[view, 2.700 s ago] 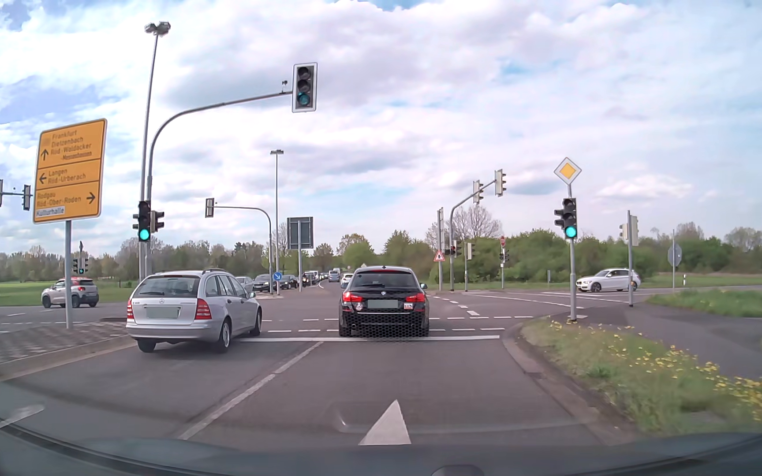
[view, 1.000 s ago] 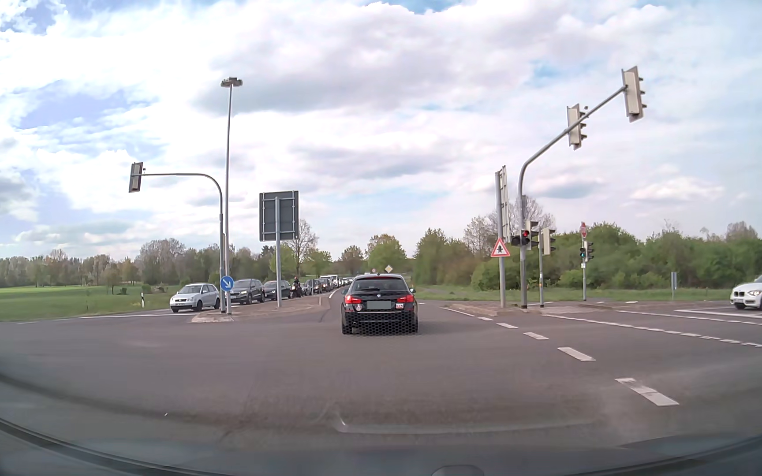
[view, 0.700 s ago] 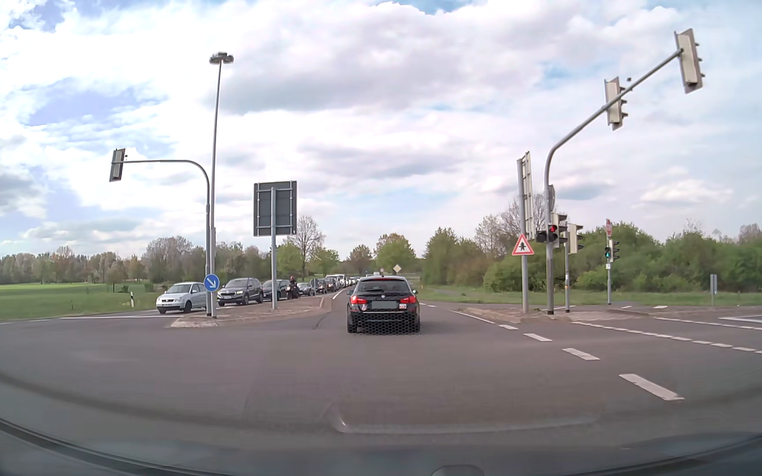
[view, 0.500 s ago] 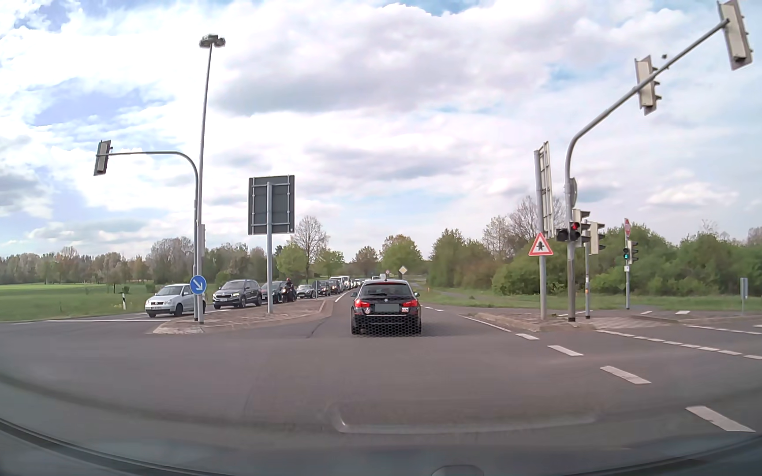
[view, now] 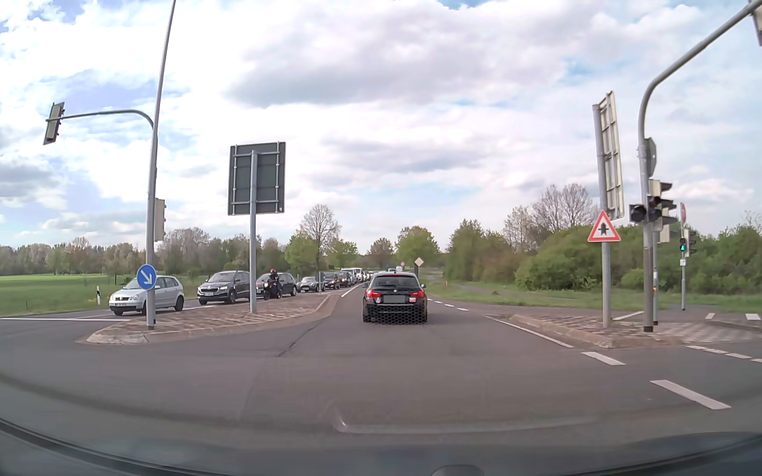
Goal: Follow the waypoints while adhering to traffic rules and regulations
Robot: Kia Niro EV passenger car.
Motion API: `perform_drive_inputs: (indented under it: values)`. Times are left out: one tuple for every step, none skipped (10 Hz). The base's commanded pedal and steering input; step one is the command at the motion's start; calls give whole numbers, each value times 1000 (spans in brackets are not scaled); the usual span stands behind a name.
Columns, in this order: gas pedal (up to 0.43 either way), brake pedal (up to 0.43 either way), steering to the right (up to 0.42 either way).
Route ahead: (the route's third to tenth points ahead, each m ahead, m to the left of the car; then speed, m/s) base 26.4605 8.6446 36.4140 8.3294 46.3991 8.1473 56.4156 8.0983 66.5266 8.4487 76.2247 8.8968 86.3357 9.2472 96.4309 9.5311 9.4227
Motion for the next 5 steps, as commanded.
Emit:
perform_drive_inputs:
  values:
    - [98, 0, -32]
    - [98, 0, -31]
    - [130, 0, -30]
    - [130, 0, -30]
    - [130, 0, -28]
